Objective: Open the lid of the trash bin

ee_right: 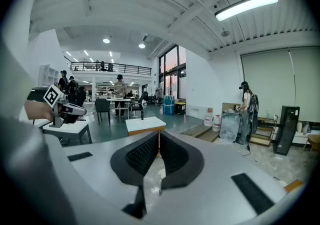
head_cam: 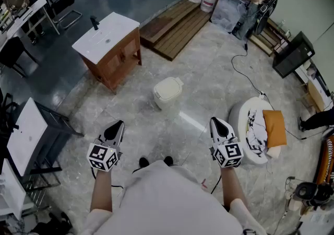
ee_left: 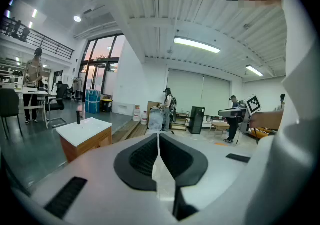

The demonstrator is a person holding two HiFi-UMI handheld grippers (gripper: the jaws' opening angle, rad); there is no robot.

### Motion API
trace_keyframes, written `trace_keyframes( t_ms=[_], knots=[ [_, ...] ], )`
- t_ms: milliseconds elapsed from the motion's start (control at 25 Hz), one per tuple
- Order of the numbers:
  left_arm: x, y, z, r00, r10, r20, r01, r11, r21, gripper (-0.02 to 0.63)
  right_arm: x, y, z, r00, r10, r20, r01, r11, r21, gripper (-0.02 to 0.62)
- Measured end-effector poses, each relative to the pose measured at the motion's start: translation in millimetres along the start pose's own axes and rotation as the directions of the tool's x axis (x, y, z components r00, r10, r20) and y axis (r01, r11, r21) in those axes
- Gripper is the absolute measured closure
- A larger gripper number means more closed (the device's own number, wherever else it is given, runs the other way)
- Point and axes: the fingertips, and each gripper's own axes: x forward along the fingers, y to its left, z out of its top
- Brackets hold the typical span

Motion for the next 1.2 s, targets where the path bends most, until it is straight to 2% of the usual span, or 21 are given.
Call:
trace_keyframes(
  t_ms=[720, 1200],
  knots=[
    [-4.6, 7.2, -7.7, 1.0, -0.006, -0.002, 0.006, 1.0, -0.007, 0.579, -0.1, 4.6, -0.3, 1.0, -0.022, -0.003, 0.022, 1.0, 0.015, 0.56],
    [-13.1, 23.0, -18.6, 0.999, -0.047, -0.014, 0.047, 0.999, -0.011, 0.578, 1.4, 29.7, -8.6, 0.997, -0.051, -0.049, 0.052, 0.999, 0.003, 0.56]
  ],
)
